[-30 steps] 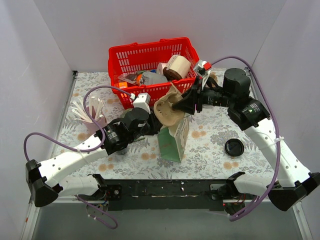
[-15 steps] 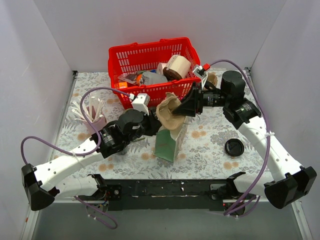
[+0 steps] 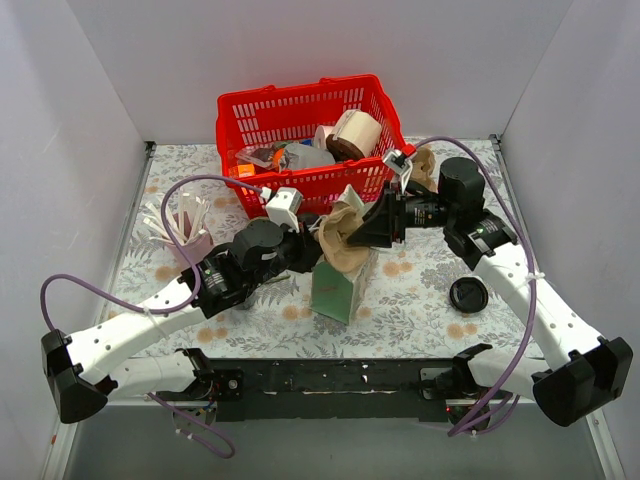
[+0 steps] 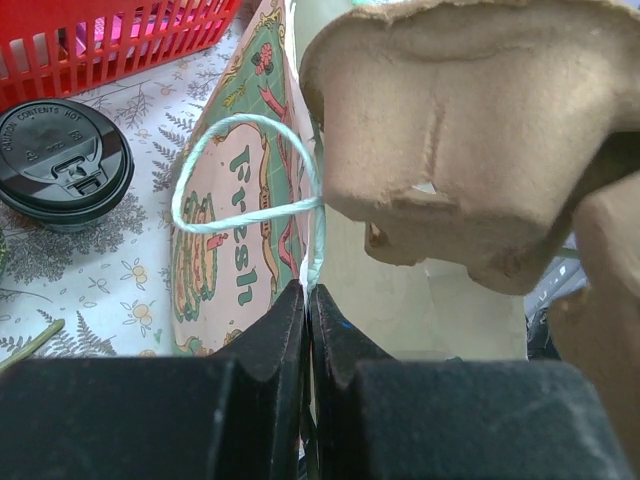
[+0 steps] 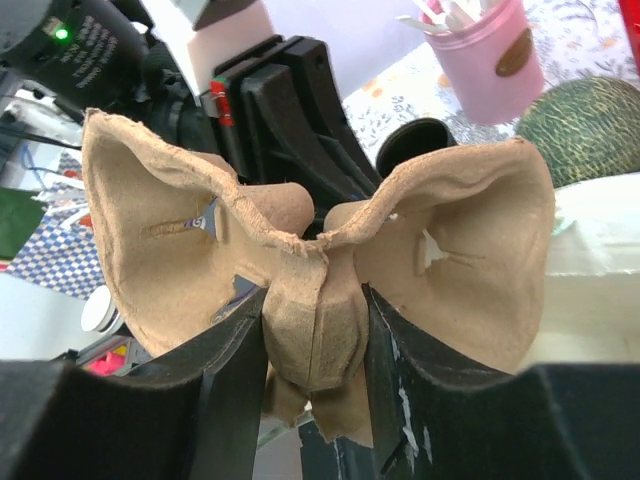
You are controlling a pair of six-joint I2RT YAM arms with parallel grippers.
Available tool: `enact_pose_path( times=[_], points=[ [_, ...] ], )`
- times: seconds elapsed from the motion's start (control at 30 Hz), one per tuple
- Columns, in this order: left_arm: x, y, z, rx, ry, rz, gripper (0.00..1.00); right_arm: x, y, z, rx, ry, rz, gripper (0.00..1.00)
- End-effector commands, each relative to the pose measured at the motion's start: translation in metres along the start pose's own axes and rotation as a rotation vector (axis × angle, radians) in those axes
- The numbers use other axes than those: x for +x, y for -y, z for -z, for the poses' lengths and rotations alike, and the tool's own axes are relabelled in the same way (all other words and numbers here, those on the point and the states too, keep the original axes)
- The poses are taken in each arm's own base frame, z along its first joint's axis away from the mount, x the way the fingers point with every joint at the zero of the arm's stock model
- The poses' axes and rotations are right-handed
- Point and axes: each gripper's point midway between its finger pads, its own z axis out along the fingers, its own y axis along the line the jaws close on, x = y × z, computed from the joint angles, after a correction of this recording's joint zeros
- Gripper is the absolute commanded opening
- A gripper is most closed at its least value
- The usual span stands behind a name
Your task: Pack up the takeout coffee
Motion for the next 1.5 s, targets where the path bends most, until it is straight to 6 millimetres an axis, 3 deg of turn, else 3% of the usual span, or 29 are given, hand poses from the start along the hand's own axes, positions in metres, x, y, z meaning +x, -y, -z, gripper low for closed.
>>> enact_pose_path(
  times=[0.0,0.1,0.33,0.53,0.63,0.73,1.0,1.27,1.47],
  points=[
    [-0.011,0.011,0.011,0.076,0.037,-0.026,0.01,-0.01,0.017,0.013,0.159,0.02,0.063,0.47],
    [-0.009,0.009,0.014,0.07,0.029,-0.037,0.01,-0.014,0.03,0.021,0.235,0.026,0.061,0.47],
    [-0.003,0.004,0.014,0.06,0.012,-0.044,0.01,-0.02,0.031,0.035,0.265,0.069,0.072,0.47],
    [-0.001,-0.001,0.009,0.021,0.003,-0.037,0.0,-0.022,0.004,0.031,0.119,0.085,0.105,0.43],
    [-0.001,-0.004,0.005,-0.009,-0.001,-0.023,0.01,-0.016,0.002,0.033,0.121,0.068,0.086,0.43],
    [-0.006,-0.005,0.001,-0.028,0.011,-0.012,0.01,-0.006,0.008,0.036,0.163,0.043,0.059,0.43],
    [-0.008,-0.011,0.004,-0.057,0.023,-0.03,0.0,0.0,0.025,0.053,0.353,0.014,0.038,0.42],
    [-0.021,0.013,0.015,0.094,0.056,-0.129,0.01,0.014,0.051,0.055,0.42,-0.056,-0.015,0.41],
    [-0.012,0.036,0.011,0.222,0.008,-0.188,0.01,0.014,0.081,0.071,0.596,-0.106,0.022,0.41]
  ],
)
